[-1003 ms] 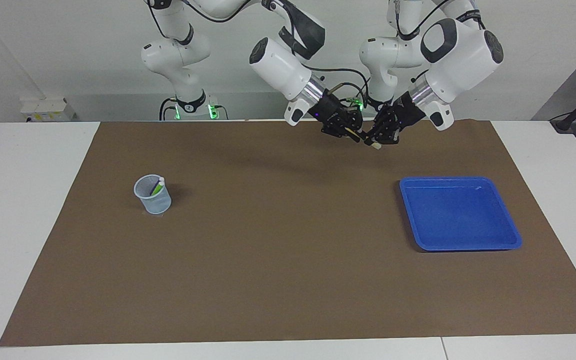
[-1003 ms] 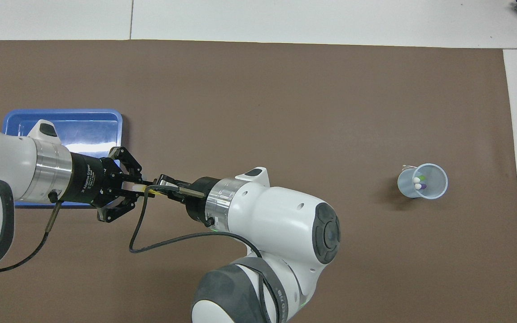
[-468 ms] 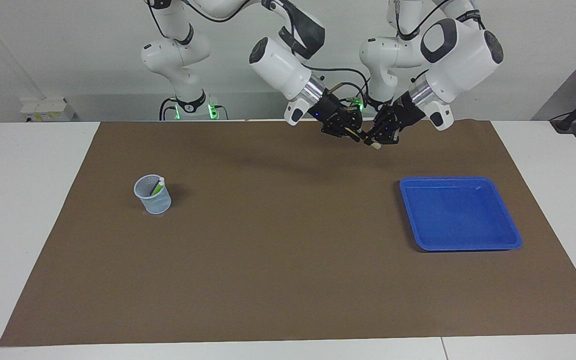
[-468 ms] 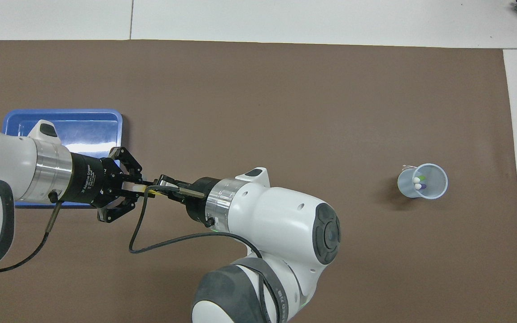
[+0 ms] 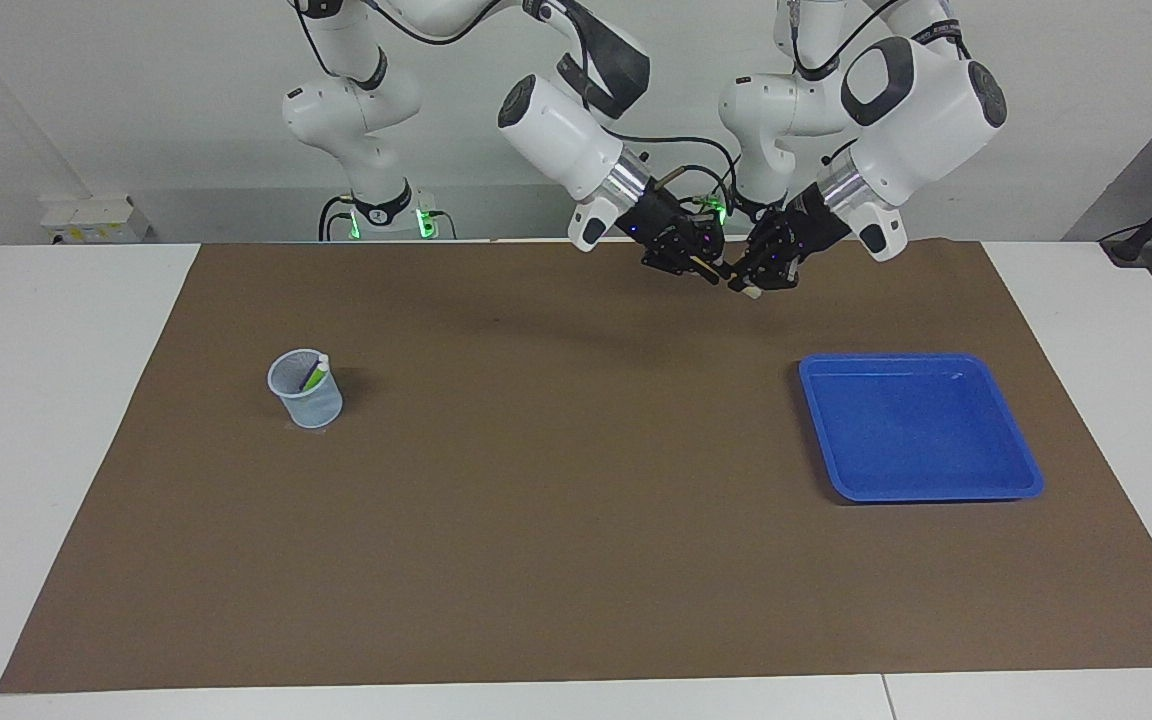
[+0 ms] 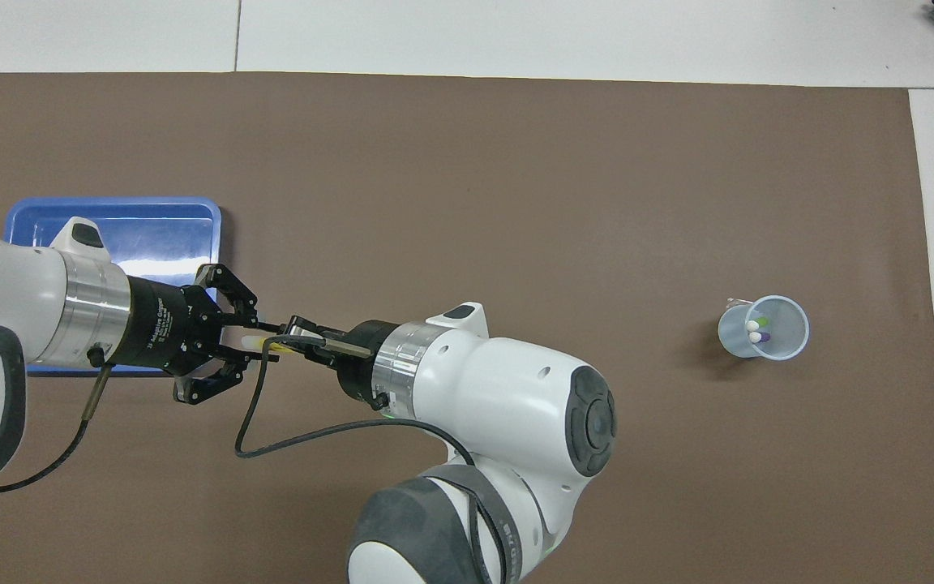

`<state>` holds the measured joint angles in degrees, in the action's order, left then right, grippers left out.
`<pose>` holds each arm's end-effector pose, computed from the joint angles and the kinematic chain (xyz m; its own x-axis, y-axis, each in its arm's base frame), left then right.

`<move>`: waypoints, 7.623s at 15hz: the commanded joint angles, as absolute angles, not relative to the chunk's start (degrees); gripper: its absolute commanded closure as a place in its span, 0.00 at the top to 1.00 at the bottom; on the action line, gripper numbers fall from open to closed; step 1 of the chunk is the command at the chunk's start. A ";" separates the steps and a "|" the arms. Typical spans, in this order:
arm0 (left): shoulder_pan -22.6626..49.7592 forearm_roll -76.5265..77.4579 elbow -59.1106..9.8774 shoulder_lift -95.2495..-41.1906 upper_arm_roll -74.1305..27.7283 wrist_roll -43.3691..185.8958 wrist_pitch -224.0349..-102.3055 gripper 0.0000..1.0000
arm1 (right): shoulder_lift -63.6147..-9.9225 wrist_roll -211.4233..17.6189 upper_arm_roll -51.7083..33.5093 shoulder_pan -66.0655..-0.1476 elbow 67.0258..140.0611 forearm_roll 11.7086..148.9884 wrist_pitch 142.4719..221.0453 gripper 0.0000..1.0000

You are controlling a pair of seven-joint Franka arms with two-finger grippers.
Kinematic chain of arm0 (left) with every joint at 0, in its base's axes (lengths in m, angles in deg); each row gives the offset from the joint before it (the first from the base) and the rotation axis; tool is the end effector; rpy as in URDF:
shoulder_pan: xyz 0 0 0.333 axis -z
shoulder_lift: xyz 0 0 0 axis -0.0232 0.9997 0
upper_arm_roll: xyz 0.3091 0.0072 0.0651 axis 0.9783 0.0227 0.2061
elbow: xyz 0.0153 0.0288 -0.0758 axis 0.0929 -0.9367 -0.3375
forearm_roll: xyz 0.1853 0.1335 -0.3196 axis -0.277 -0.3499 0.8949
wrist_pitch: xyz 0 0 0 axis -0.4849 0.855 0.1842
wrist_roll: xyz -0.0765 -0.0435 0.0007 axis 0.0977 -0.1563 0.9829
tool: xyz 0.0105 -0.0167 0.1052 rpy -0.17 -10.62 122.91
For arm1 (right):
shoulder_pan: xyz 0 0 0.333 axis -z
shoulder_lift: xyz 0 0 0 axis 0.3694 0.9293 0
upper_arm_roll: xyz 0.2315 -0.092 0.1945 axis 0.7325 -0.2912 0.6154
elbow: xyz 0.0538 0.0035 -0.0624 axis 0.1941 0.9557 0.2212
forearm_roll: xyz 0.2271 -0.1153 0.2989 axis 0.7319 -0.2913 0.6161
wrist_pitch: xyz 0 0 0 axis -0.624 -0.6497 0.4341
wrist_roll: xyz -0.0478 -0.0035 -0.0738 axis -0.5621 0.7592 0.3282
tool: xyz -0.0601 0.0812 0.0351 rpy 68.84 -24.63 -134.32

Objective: Transfer and insert pens with both arms
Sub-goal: 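Open the left gripper while the right gripper carries the pen toward the cup, then lower the yellow pen into the white cup with the right gripper, then open the right gripper and release the yellow pen in the cup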

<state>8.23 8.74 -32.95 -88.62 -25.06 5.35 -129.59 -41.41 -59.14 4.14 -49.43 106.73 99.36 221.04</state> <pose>0.4824 -0.1488 0.5266 0.1617 0.8383 -0.5207 0.9818 -0.1898 -0.0007 0.4626 0.4527 0.4918 0.9346 -0.3441 -0.0902 -0.2816 -0.5608 -0.7786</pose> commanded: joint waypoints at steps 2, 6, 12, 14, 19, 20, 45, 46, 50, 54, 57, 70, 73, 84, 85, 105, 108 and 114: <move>8.63 9.34 -34.69 -90.85 -24.39 5.32 -129.29 0.87 | -43.32 -61.30 4.27 -47.53 108.77 99.07 217.54 0.00; 8.54 9.34 -34.69 -90.85 -24.39 5.41 -129.29 0.86 | -44.02 -66.66 4.27 -42.71 108.95 91.71 208.24 0.00; 8.01 1.47 -35.30 -91.29 -24.30 28.65 -126.93 0.85 | -45.78 -81.40 4.27 -32.25 108.86 73.87 187.07 0.00; 7.84 -2.24 -35.30 -91.38 -24.13 39.37 -125.60 0.84 | -47.18 -86.77 4.27 -28.12 108.86 68.77 180.04 0.00; 3.37 -11.56 -34.78 -91.29 -23.95 64.07 -124.72 0.83 | -50.61 -103.19 4.27 -16.25 108.16 59.10 166.31 0.00; 1.53 -12.53 -34.51 -91.11 -23.95 69.86 -124.81 0.83 | -51.31 -107.06 4.27 -14.75 108.16 55.33 164.81 0.00; -3.24 -27.82 -10.35 -87.16 -23.78 82.73 -113.92 1.00 | -53.87 -139.52 4.53 -4.03 123.88 29.19 185.79 0.00; -3.15 -28.18 -8.60 -86.46 -23.69 85.01 -112.34 1.00 | -53.87 -139.62 4.53 -3.49 124.59 29.71 186.85 0.07; 1.21 -28.45 -1.73 -82.50 -19.68 86.36 -106.62 1.00 | -53.69 -138.04 4.62 -4.19 124.95 29.89 187.21 0.43; 8.89 -28.01 -2.51 -82.50 -11.65 86.44 -107.49 1.00 | -53.25 -137.60 4.62 -4.81 123.02 33.05 185.90 0.72; 7.93 -27.75 -4.80 -82.67 -13.40 86.35 -109.77 1.00 | -53.16 -137.42 4.79 -5.16 120.12 35.34 182.82 0.87; 3.35 -26.87 -14.28 -85.04 -20.26 83.54 -118.99 1.00 | -50.89 -101.79 4.88 -7.89 102.02 51.31 160.67 1.00; 3.35 -26.08 -14.12 -84.96 -20.26 83.63 -119.97 1.00 | -49.12 -95.15 4.88 -9.02 98.58 52.04 159.17 1.00; 2.39 -20.89 -12.36 -84.43 -20.70 83.46 -117.25 1.00 | -51.84 -95.06 -9.00 -22.82 102.52 51.78 159.52 1.00; 2.39 -20.98 -12.36 -84.43 -20.61 83.45 -117.16 1.00 | -52.02 -95.06 -9.01 -22.91 102.80 51.78 159.52 1.00; 2.30 -23.00 -12.27 -84.34 -20.52 83.98 -117.34 1.00 | -54.22 -95.23 -9.27 -21.68 103.59 51.69 163.83 1.00; 2.30 -23.26 -12.27 -84.43 -20.44 84.07 -117.42 1.00 | -54.13 -95.06 -10.24 -21.77 103.59 51.61 163.39 1.00; 2.03 -23.79 -11.84 -84.26 -20.44 84.16 -117.07 1.00 | -54.13 -94.97 -10.41 -21.86 103.50 51.69 163.83 1.00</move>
